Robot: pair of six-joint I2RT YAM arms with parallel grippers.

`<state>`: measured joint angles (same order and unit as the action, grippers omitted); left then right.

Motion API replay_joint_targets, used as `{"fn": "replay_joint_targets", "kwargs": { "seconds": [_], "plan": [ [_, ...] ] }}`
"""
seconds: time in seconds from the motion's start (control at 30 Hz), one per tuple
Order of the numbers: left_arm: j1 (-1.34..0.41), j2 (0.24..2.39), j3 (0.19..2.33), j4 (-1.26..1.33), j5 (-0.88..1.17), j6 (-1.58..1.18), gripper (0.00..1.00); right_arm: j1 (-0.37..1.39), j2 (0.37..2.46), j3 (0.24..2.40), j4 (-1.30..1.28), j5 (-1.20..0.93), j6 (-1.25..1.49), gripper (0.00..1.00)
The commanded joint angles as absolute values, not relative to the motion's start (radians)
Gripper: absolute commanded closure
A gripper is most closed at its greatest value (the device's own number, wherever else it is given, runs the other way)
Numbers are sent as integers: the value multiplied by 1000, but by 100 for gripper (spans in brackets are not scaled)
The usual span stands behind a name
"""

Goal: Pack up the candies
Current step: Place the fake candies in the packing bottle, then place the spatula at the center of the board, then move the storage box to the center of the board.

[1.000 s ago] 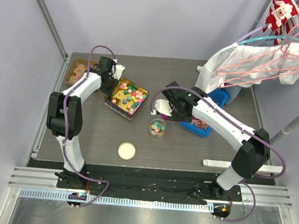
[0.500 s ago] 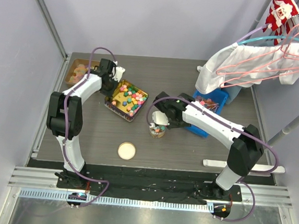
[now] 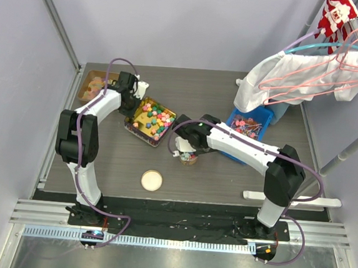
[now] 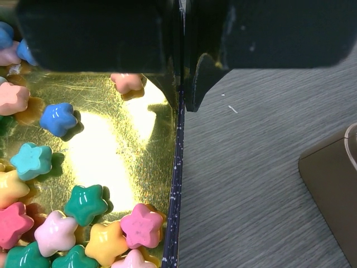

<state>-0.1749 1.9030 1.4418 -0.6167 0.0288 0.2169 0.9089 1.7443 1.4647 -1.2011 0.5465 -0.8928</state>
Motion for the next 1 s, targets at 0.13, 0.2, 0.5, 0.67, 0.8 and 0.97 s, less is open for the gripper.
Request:
{"fn": "replay_joint_targets", "kwargs": {
  "seconds": [0.13, 0.2, 0.5, 0.67, 0.8, 0.97],
  "plan": [
    [-169, 1848, 1459, -558, 104, 204, 100, 913, 1724, 1526, -1197, 615, -928, 99],
    [-169, 1848, 1460, -555, 112, 207, 100, 902, 1710, 1566, -1200, 572, -922, 99],
    [-167, 1925, 1499, -563, 80, 210, 92, 798, 1706, 1709, -1109, 341, -825, 99],
    [-166, 1948, 1517, -560, 55, 201, 87, 772, 1784, 1825, -979, 310, -710, 99],
    [-156, 1979, 1525, -552, 48, 187, 87, 749, 1870, 1945, -891, 249, -573, 99],
    [-141, 2019, 1535, -546, 55, 172, 88, 718, 1986, 2015, -744, 233, -514, 99]
  ]
}}
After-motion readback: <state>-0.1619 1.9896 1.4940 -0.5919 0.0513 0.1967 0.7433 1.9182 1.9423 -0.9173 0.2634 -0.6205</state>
